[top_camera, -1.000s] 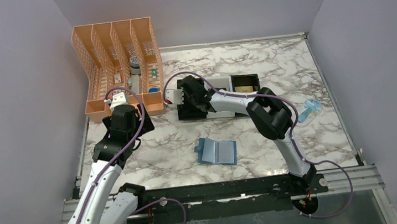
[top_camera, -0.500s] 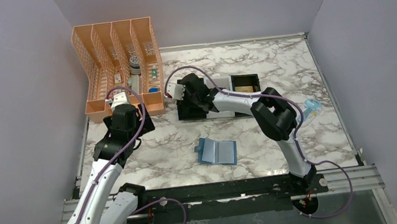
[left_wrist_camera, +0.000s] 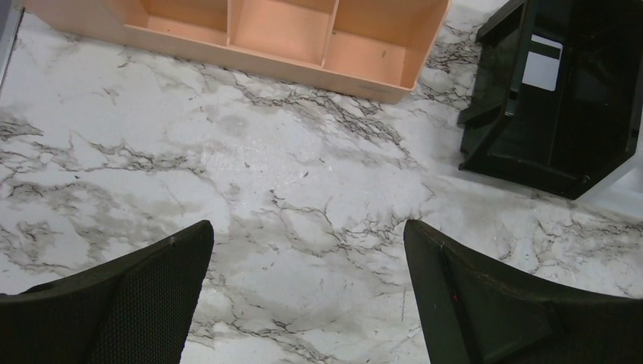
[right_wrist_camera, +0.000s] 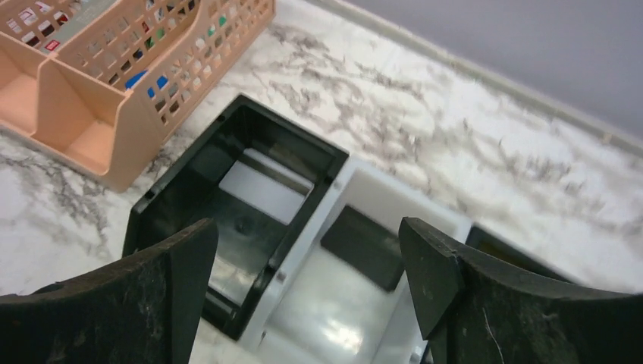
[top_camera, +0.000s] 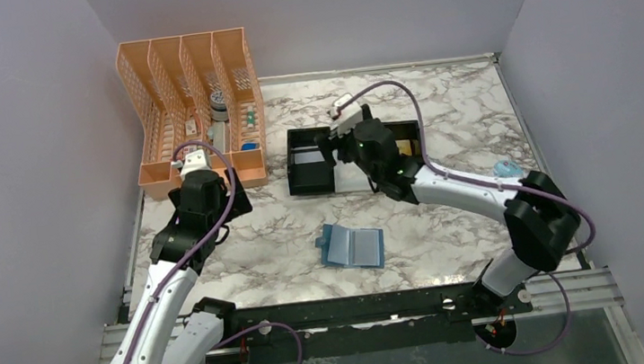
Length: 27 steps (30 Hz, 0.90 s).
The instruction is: Take the credit cards out of the card holder
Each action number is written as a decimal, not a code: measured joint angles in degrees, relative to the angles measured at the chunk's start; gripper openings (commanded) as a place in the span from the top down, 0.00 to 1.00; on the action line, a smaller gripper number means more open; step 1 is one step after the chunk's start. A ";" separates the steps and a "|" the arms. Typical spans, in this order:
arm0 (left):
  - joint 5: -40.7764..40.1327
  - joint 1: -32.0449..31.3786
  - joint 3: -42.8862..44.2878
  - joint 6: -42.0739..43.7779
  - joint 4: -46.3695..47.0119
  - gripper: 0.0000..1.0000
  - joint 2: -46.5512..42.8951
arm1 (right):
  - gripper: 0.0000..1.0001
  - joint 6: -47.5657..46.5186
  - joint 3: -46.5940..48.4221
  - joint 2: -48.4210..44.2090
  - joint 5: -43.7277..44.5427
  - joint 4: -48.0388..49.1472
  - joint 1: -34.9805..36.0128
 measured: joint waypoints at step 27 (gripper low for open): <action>35.01 -10.84 -6.34 -1.05 11.63 0.14 8.13 | 0.38 59.52 -42.07 -34.05 -17.79 -14.40 -0.31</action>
